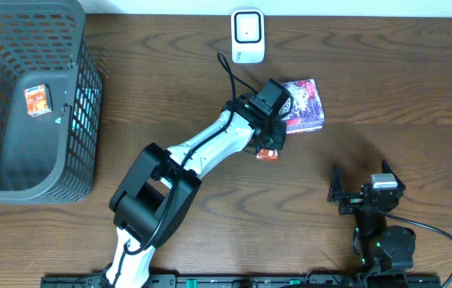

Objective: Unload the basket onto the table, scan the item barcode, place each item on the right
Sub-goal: 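Carry the candy bar to the scanner, barcode facing it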

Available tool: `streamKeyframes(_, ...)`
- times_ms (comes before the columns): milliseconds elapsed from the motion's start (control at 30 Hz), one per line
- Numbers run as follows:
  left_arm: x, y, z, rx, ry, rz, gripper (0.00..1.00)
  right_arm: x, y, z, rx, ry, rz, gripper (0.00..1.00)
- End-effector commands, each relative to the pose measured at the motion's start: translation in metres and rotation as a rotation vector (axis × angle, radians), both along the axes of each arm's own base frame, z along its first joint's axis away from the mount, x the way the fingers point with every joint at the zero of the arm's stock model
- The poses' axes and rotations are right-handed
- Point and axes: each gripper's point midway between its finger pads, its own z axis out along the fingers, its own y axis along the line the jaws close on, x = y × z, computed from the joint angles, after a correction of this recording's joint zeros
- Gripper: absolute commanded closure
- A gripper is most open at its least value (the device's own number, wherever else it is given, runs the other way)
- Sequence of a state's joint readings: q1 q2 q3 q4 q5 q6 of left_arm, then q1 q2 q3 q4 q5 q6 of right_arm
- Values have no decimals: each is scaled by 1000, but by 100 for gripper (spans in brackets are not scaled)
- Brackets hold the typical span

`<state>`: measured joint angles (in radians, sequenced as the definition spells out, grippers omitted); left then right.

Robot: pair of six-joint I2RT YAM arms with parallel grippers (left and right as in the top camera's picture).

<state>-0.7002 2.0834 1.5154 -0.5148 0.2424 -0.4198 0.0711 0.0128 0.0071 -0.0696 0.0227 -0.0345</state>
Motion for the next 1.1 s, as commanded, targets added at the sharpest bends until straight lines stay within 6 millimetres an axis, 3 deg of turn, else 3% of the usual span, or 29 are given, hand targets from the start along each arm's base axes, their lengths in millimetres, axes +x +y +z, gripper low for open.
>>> streamKeyframes(0, 22, 18, 6, 19, -40, 79, 92, 0, -3, -1, -9, 3, -13, 1)
streamKeyframes(233, 37, 30, 22, -14, -55, 154, 92, 0, -3, -1, -9, 3, -13, 1)
streamKeyframes(633, 48, 49, 3, 64, -56, 325, 92, 0, -3, -1, -9, 3, -13, 1)
streamKeyframes(767, 45, 47, -2, 68, -44, 317, 83, 0, -3, -1, -9, 3, -13, 1)
streamKeyframes(900, 39, 39, 0, 44, -24, 294, 54, 0, -3, -1, -9, 3, -13, 1)
streamKeyframes(967, 35, 32, 5, 1, 2, 264, 47, 0, -3, -1, -9, 3, -13, 1)
streamKeyframes(1067, 33, 27, 24, -71, 21, 246, 46, 0, -3, -1, -9, 3, -13, 1)
